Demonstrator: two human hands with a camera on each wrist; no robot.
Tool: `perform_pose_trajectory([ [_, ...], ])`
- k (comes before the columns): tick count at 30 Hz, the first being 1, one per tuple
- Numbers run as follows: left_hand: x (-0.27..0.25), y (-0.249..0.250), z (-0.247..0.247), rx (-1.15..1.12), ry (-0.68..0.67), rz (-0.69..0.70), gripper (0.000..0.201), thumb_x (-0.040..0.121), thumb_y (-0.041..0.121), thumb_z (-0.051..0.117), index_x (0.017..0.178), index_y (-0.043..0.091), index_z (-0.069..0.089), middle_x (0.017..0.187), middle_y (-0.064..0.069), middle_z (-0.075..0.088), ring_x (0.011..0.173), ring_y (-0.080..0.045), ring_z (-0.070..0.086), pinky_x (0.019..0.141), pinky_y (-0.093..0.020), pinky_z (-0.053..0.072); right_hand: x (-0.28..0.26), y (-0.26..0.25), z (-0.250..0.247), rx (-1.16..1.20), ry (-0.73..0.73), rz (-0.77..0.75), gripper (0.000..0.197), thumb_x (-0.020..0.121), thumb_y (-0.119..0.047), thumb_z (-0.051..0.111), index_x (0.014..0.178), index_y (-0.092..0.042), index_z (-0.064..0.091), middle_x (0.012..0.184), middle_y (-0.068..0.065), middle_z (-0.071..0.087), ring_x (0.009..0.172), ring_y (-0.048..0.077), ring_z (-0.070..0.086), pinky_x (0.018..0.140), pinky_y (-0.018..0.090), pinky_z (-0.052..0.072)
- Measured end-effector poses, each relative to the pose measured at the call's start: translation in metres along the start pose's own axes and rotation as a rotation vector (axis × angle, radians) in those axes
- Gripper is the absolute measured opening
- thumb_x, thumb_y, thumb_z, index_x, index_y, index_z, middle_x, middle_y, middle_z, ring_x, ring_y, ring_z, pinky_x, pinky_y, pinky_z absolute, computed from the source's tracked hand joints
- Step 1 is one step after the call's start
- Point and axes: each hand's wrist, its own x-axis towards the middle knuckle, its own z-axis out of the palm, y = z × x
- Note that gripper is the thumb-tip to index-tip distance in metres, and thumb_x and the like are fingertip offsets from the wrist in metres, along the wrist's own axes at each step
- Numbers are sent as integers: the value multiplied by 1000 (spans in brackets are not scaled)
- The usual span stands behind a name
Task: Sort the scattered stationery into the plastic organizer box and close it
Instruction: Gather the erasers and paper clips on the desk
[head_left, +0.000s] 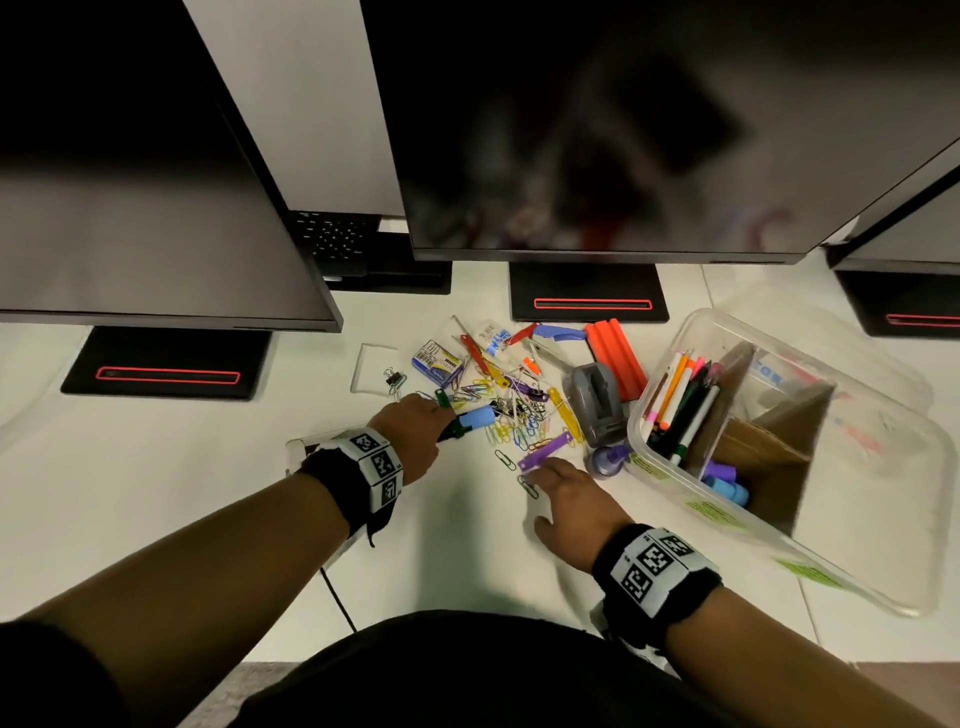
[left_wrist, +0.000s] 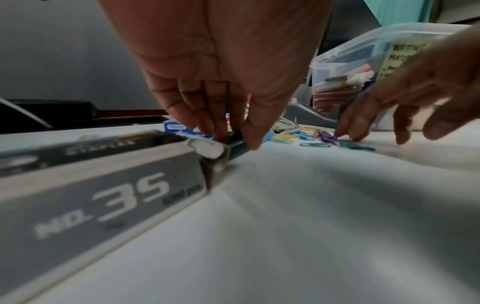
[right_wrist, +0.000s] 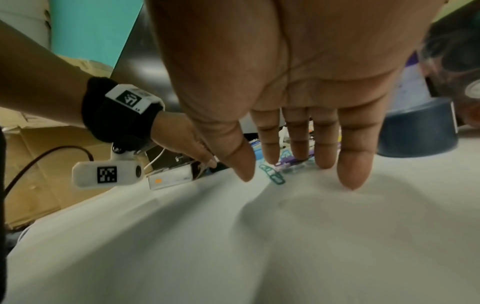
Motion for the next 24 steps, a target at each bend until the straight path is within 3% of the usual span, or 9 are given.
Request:
perform_pose_trajectory([
  [3,-2,11,0,47,-7,17,50,89,30,53,135,18,36,126,-11,53,118,-29,50,95,-39,43,-6,3,-3,42,25,-9,50,84,-17,55,133,-16,47,138,4,43,127,23,45,102,27,39],
  [6,-4,20,2,36,-5,44,48,90,24,51,134,16,35,122,-10,57,114,-28,53,92,-38,44,-11,10,-5,15,13,-26,41,86,-16,53,127,-13,53,130,6,49,120,22,50,99,26,39],
  [10,-10,25,-1,-215,-68,-15,60,80,25,58,133,20,32,113,-7,62,104,-28,60,82,-34,47,-12,16,-8,41,8,-13,39,87,-17,53,126,-16,53,132,3,48,120,19,51,100,24,38],
  [13,-11,28,-5,-325,-129,-31,53,78,28,58,126,20,36,107,-7,64,96,-28,61,76,-30,45,-11,15,-8,50,11,-22,37,87,-17,52,124,-16,54,131,2,49,119,19,52,99,23,39],
  [20,-13,27,-7,-500,-74,-33,48,95,15,43,140,22,30,120,-15,61,106,-33,59,86,-34,45,-3,6,-9,61,36,-65,40,86,-17,54,126,-17,53,134,1,45,121,17,50,100,22,37],
  [22,-13,24,-13,-584,-58,-21,51,94,13,44,141,23,28,118,-13,62,101,-31,60,88,-36,47,-1,2,-13,104,80,-79,44,86,-19,56,130,-18,50,137,1,43,120,17,51,101,21,36],
  [24,-13,20,-20,-716,-42,30,44,92,9,48,135,19,38,110,-10,65,87,-23,62,87,-36,49,0,-5,-20,163,160,-84,44,88,-21,57,131,-17,49,135,2,45,110,19,56,94,18,36],
])
